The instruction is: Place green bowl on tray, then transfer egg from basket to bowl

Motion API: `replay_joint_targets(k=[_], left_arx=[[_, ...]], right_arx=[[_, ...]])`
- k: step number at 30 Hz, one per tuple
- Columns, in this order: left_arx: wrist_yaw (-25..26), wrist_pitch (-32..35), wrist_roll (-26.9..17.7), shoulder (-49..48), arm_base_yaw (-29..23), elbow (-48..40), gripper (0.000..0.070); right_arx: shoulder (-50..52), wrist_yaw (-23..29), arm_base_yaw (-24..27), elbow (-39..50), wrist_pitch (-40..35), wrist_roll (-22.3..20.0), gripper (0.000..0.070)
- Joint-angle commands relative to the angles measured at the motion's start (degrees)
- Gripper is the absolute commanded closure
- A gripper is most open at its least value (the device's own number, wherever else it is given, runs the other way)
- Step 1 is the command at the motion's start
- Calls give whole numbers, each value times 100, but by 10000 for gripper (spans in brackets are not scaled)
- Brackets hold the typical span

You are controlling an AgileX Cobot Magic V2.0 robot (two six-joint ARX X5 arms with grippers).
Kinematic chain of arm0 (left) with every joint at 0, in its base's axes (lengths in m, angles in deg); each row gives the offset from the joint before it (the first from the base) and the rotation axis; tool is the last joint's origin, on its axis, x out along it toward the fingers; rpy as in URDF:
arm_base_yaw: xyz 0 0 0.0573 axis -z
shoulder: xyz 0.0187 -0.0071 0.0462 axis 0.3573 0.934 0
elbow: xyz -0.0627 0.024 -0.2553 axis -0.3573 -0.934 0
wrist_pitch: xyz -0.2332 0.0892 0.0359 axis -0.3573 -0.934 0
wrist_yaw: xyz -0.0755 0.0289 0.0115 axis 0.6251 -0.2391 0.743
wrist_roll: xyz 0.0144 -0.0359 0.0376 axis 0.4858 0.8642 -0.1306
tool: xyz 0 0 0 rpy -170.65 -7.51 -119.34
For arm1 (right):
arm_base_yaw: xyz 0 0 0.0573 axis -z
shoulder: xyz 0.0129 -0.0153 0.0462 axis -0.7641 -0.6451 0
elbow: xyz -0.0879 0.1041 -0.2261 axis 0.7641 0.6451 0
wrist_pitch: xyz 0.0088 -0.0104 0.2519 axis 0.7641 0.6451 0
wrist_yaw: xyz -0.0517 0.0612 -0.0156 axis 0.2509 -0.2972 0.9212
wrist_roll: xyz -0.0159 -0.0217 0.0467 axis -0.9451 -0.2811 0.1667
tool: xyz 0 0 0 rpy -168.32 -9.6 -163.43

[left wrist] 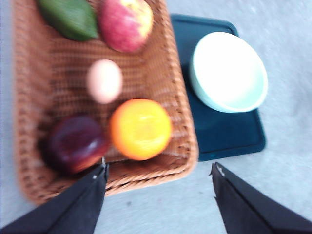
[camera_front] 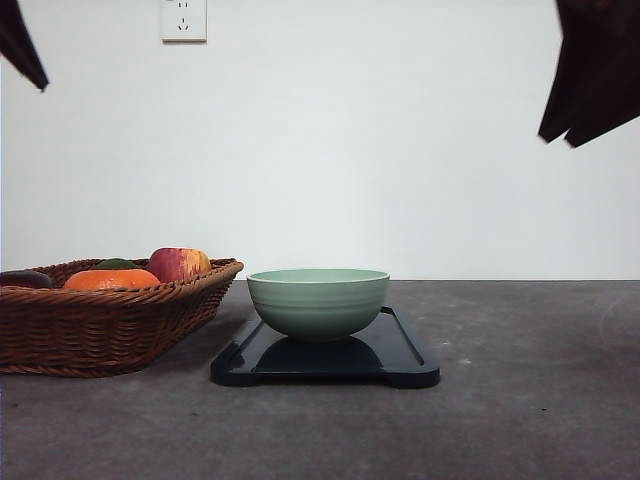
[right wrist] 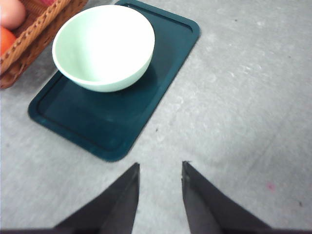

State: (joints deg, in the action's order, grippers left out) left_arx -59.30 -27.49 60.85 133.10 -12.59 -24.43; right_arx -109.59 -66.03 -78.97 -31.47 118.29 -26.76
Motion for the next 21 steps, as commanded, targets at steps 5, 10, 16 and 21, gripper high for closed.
replay_joint_targets(k=[5,10,16,21], left_arx=[[-208,-154,66,876,269,815,268],[-824,-695,-285,1931,467,1777,265],[-1134,-904,-577,3039,566,2612,259],[-1355,-792,-749,3706,572,2770,254]], right_arx=[[97,17,-26,-46,-17,-41,532],[97,14,-26,-46,-17,-22,532],[97,15,-26,-46,-1,-15,532],[97,15,-26,-46,2,22,532]])
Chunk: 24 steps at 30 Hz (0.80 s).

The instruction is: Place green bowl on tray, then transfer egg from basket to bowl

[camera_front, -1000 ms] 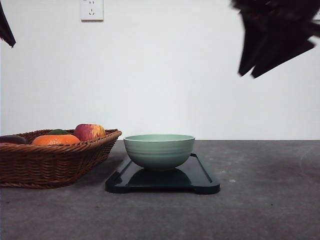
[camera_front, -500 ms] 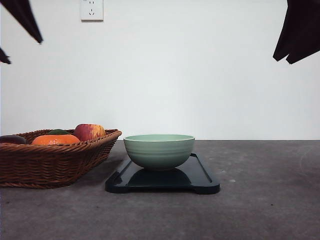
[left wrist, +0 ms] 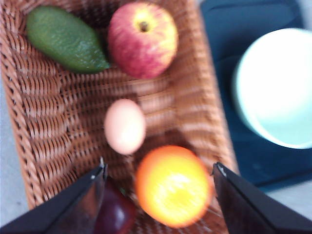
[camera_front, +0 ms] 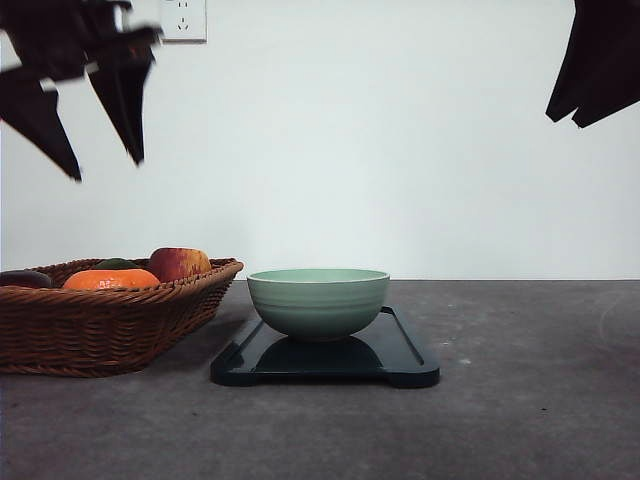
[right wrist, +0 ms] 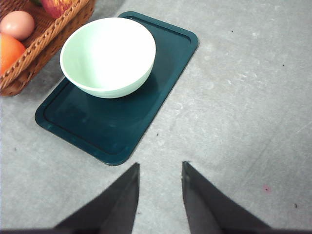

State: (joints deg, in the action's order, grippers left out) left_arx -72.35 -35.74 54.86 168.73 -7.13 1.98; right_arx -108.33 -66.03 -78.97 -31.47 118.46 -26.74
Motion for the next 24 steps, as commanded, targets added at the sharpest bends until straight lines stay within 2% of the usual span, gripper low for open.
replay_joint_targets(k=[1,6,12,24], left_arx=[[-89,58,-169,247,26,129,250],[-111,242,-170,742,26,129,184],[-191,556,-170,1140,26,129,186],[-361,700,-170,1563,26,129,187]], right_arx=[[-28,15,-26,-46,-15,20,532],[-28,17,-26,-46,-18,20,532],[-28,17,-26,-46,-16,23,532],[-28,15,-31,-46,-15,170,532]])
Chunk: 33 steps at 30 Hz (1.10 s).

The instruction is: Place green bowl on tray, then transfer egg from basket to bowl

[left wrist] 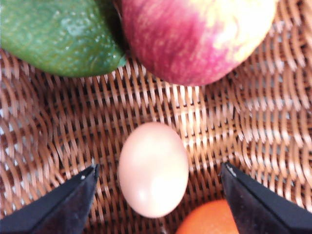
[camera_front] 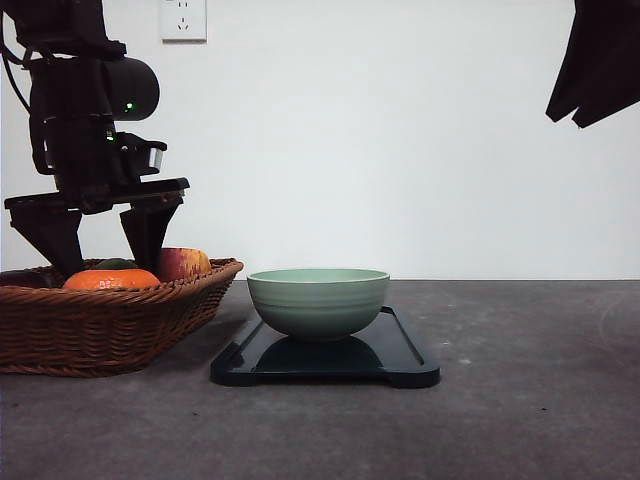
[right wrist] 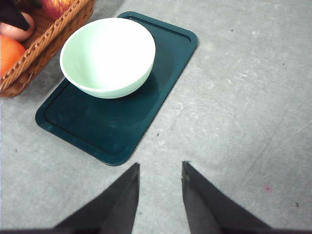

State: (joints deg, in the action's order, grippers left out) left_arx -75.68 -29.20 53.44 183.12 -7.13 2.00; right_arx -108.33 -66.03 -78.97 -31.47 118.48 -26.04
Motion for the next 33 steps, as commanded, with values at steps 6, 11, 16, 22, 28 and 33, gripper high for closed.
replay_joint_targets(k=[6,11,16,22,28,33], left_arx=[[-39,61,-28,184,26,126,187],[-50,85,-28,215,26,125,187],[-54,89,-26,294,26,125,187],[-54,89,-20,374,26,125,189],[-56,66,-6,378,26,125,352],[-54,44,-4,378,26,125,475]], right_arx=[[-28,17,-31,-46,-20,101,532],[-29,20,-31,-46,-20,101,532],[-31,22,-31,-46,-21,101,532],[-31,20,-31,-46,-19,103,532],[-31,20,-31,-46,-19,145,532],[-31,21,-31,-46,-17,149,532]])
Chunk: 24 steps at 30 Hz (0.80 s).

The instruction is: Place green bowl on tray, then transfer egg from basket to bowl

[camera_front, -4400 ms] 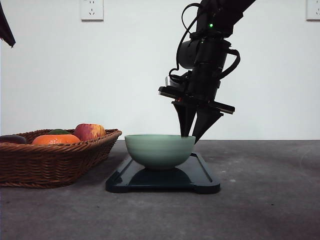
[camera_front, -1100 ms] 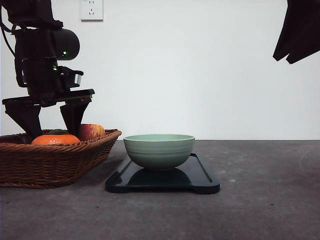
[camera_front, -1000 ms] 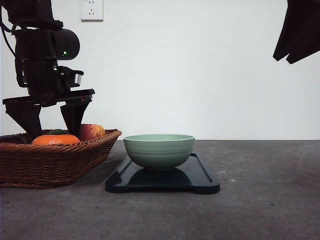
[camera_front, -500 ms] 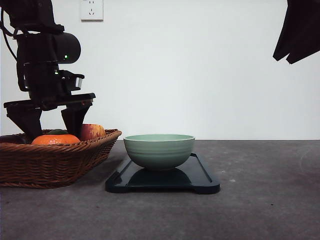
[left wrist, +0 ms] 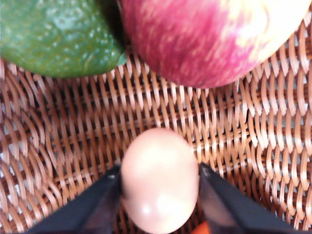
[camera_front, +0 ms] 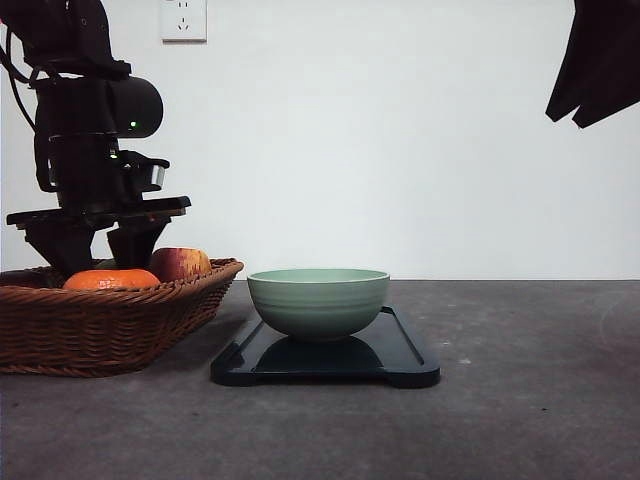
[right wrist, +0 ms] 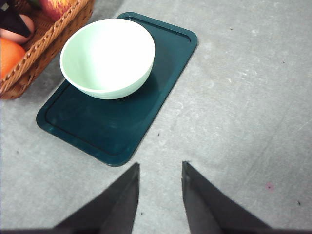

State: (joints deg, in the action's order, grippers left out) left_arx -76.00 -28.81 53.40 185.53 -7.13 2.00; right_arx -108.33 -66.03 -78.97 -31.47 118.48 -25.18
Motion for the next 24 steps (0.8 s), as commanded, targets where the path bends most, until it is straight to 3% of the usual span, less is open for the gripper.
replay_joint_targets(k=[1,8,24], left_arx=[[-22,6,0,138,26,125,488],[-22,-68,-2,137,26,128,530],[-22,-71,0,-590,20,291,529]], right_arx=[[-31,20,-31,-46,-17,66,532],[-31,20,-31,-46,-17,89,532],[-31,20,-31,-46,-13,94,532]])
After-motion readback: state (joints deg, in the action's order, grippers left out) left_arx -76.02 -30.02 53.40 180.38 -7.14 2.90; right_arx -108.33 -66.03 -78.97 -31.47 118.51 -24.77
